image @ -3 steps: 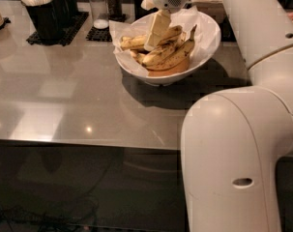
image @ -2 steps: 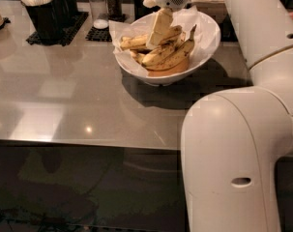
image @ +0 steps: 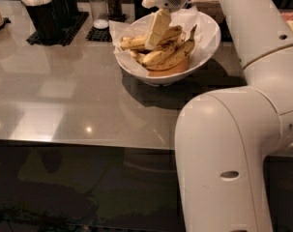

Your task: Pick banana from white bowl

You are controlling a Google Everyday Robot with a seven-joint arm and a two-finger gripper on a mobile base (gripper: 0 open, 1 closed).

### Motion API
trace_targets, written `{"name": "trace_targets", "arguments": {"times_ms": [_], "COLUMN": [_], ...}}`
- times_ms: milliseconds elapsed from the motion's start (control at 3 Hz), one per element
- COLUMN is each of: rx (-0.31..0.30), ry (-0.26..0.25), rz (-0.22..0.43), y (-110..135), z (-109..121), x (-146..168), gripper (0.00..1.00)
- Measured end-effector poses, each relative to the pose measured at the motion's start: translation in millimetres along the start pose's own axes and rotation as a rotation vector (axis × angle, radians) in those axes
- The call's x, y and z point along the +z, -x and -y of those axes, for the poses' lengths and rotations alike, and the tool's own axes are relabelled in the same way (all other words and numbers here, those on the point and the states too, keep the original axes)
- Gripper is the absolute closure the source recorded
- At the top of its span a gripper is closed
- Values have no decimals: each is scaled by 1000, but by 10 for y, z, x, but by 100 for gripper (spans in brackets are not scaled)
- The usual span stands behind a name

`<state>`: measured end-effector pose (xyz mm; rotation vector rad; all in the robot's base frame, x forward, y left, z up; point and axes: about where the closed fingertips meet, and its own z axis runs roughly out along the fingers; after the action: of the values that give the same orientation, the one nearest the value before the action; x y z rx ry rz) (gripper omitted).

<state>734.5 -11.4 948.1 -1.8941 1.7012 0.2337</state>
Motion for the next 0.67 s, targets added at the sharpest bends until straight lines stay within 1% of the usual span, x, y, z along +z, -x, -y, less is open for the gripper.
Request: {"name": "trace_targets", "arguments": {"times_ms": [333,667], "rx": [21,24], "ry": [30,34], "rz": [6,6], "y": [-65,-56], "z": [-13,-2], "x": [165,160], "gripper": [8,12]}}
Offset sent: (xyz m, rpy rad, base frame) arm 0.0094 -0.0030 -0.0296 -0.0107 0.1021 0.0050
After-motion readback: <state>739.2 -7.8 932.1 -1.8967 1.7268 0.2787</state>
